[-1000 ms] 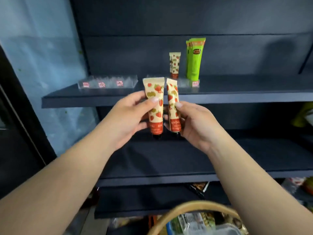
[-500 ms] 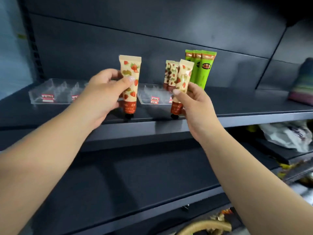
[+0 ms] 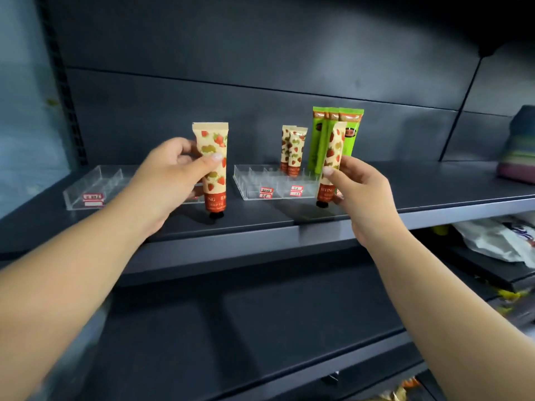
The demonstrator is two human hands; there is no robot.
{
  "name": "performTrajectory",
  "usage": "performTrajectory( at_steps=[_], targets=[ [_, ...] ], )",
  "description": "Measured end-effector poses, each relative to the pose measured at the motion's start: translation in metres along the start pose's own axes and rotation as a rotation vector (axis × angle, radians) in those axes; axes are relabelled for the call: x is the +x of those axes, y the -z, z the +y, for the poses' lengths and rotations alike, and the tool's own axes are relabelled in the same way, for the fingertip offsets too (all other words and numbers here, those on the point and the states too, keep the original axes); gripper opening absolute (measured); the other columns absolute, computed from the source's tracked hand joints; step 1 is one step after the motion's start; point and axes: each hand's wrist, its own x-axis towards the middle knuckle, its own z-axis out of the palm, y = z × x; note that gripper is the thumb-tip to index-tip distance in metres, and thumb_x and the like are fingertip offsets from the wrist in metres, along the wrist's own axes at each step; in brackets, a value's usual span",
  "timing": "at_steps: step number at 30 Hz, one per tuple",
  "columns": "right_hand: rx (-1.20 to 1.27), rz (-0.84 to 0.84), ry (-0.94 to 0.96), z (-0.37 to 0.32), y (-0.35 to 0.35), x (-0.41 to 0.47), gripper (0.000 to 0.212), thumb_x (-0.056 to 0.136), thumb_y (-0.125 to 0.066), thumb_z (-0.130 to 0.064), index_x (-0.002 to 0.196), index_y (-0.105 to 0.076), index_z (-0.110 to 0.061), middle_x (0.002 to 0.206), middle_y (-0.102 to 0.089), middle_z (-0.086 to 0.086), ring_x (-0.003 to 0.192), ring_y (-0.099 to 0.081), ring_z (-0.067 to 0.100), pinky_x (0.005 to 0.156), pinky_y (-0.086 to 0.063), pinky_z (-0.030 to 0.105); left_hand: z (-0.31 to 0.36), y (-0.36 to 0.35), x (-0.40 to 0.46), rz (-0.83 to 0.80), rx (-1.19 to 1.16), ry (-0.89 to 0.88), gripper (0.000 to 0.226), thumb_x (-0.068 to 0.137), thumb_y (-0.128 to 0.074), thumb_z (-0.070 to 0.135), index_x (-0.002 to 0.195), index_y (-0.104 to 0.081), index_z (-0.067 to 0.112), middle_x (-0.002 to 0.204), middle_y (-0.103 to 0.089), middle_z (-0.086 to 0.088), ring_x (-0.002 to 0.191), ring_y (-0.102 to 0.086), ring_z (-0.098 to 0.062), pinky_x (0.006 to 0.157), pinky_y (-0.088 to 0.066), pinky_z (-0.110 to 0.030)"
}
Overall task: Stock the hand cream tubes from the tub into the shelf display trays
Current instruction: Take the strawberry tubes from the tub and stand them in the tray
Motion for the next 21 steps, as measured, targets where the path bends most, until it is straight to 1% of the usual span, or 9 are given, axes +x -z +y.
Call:
performTrajectory(
  at_steps=[3,6,8,10,13,15,18,19,21],
  targets=[
    [0.01,0.009,0.012,-0.006,0.002,0.006,0.016,0.086,-0.062,-0.017,0.089,-0.064,-0.032,0.101,-0.069,-0.002,0.099,-0.065,0.017,0.089,-0.053,0.043,0.012,-0.002,0.004,-0.064,0.002,-0.013,0.005,0.087,-0.059,0.02,0.088,-0.055,0.022,0.092,-0.067,0.003,0.087,-0.064,-0.012,0.077,-0.05,-0.029],
    [-0.047,0.031,0.051,-0.01,-0.004,0.02,0.016,0.084,-0.064,-0.019,0.092,-0.063,-0.033,0.104,-0.069,-0.003,0.101,-0.064,0.015,0.091,-0.051,0.043,0.026,-0.007,0.027,-0.149,0.004,-0.014,0.009,0.087,-0.059,0.018,0.095,-0.055,0.021,0.099,-0.067,0.0,0.092,-0.064,-0.014,0.083,-0.05,-0.033],
    [-0.1,0.066,0.095,-0.013,-0.008,0.033,0.017,0.084,-0.065,-0.02,0.097,-0.063,-0.031,0.105,-0.068,-0.004,0.102,-0.063,0.014,0.092,-0.05,0.043,0.031,-0.016,0.053,-0.219,-0.032,-0.013,0.013,0.087,-0.059,0.014,0.096,-0.053,0.022,0.101,-0.066,-0.003,0.092,-0.064,-0.016,0.08,-0.049,-0.032],
    [-0.157,0.104,0.124,-0.012,-0.013,0.043,0.021,0.084,-0.065,-0.022,0.103,-0.062,-0.027,0.105,-0.067,-0.005,0.101,-0.062,0.012,0.092,-0.051,0.041,0.033,-0.03,0.077,-0.318,-0.046,-0.015,0.017,0.087,-0.058,0.009,0.091,-0.052,0.024,0.096,-0.065,-0.003,0.089,-0.064,-0.017,0.079,-0.049,-0.034],
    [-0.261,0.171,0.133,-0.001,-0.018,0.054,0.024,0.086,-0.062,-0.021,0.11,-0.062,-0.02,0.106,-0.066,-0.005,0.101,-0.062,0.01,0.091,-0.052,0.036,0.028,-0.055,0.108,-0.445,-0.017,-0.019,0.017,0.086,-0.06,0.008,0.09,-0.053,0.023,0.094,-0.064,-0.003,0.085,-0.064,-0.017,0.079,-0.054,-0.038],
    [-0.293,0.211,0.113,0.008,-0.02,0.059,0.03,0.087,-0.06,-0.018,0.117,-0.06,-0.016,0.109,-0.066,-0.004,0.101,-0.061,0.01,0.091,-0.052,0.033,0.025,-0.072,0.123,-0.478,0.054,-0.047,0.014,0.084,-0.063,0.013,0.09,-0.054,0.022,0.101,-0.065,-0.004,0.091,-0.065,-0.018,0.08,-0.055,-0.039],
    [-0.31,0.263,0.079,0.02,-0.021,0.062,0.034,0.086,-0.06,-0.015,0.121,-0.058,-0.014,0.109,-0.066,-0.002,0.1,-0.062,0.01,0.09,-0.052,0.031,0.021,-0.096,0.141,-0.5,0.101,-0.058,0.016,0.082,-0.068,0.019,0.084,-0.052,0.021,0.098,-0.067,-0.004,0.091,-0.066,-0.019,0.077,-0.057,-0.036],
    [-0.312,0.274,0.073,0.024,-0.022,0.061,0.035,0.086,-0.06,-0.015,0.121,-0.058,-0.015,0.108,-0.067,-0.002,0.099,-0.062,0.01,0.089,-0.052,0.032,0.02,-0.102,0.145,-0.491,0.13,-0.079,0.019,0.08,-0.07,0.02,0.081,-0.05,0.02,0.097,-0.066,-0.005,0.088,-0.066,-0.019,0.075,-0.057,-0.036],
    [-0.302,0.295,0.072,0.033,-0.021,0.061,0.035,0.086,-0.061,-0.016,0.12,-0.059,-0.016,0.108,-0.067,-0.004,0.099,-0.062,0.009,0.089,-0.053,0.033,0.019,-0.113,0.152,-0.447,0.247,-0.183,0.026,0.076,-0.073,0.024,0.076,-0.047,0.021,0.094,-0.063,-0.004,0.088,-0.065,-0.02,0.076,-0.057,-0.042]
  ],
)
